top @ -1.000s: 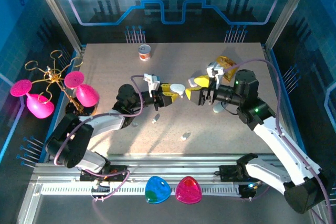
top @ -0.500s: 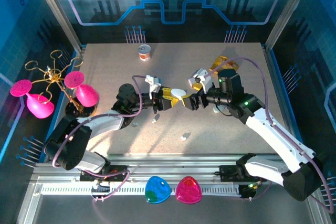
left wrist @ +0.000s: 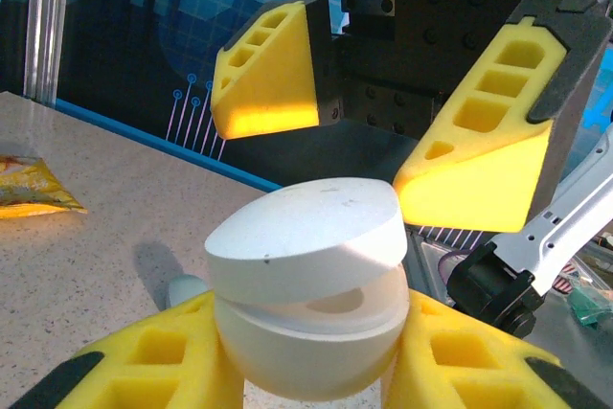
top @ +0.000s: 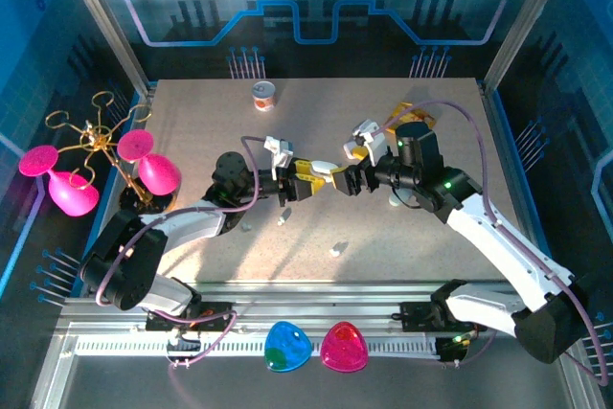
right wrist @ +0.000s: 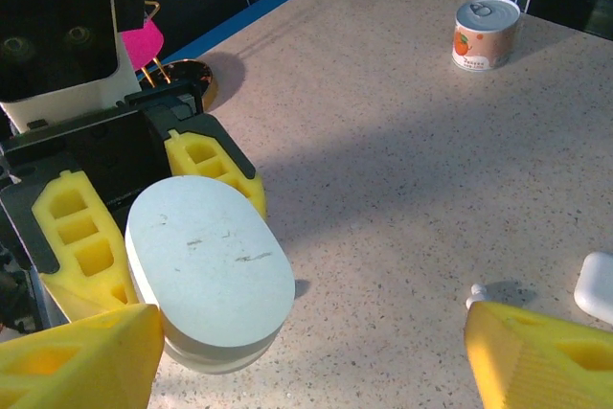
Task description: Insert wireless bluetooth earbuds into charging case
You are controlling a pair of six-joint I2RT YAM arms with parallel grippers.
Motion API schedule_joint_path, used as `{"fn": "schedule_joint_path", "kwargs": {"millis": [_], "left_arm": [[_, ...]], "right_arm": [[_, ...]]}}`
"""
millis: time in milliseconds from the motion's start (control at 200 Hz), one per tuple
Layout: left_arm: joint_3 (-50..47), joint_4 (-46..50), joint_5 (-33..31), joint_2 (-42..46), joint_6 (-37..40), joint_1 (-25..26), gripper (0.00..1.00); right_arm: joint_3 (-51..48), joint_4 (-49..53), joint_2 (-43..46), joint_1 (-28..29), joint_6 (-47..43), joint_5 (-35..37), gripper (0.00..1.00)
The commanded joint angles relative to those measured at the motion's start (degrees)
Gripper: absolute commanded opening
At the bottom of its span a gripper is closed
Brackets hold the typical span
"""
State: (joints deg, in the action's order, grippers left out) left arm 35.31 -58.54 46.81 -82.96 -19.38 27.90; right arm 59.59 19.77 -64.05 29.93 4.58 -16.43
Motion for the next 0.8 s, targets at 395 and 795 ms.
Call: {"fn": "schedule_joint_path", "kwargs": {"millis": [395, 795], "left_arm": [[-1.96, -8.79, 5.77, -0.31, 1.62, 0.65, 0.25], [-4.31, -8.91, -1.42, 1.34, 7.74, 0.05, 0.25]], "right_arm": [[1.07, -1.96, 1.50, -1.99, 2.54, 1.05, 0.81], [-8.39, -14.75, 12.13, -7.11, 13.47, -7.99, 0.85]]}}
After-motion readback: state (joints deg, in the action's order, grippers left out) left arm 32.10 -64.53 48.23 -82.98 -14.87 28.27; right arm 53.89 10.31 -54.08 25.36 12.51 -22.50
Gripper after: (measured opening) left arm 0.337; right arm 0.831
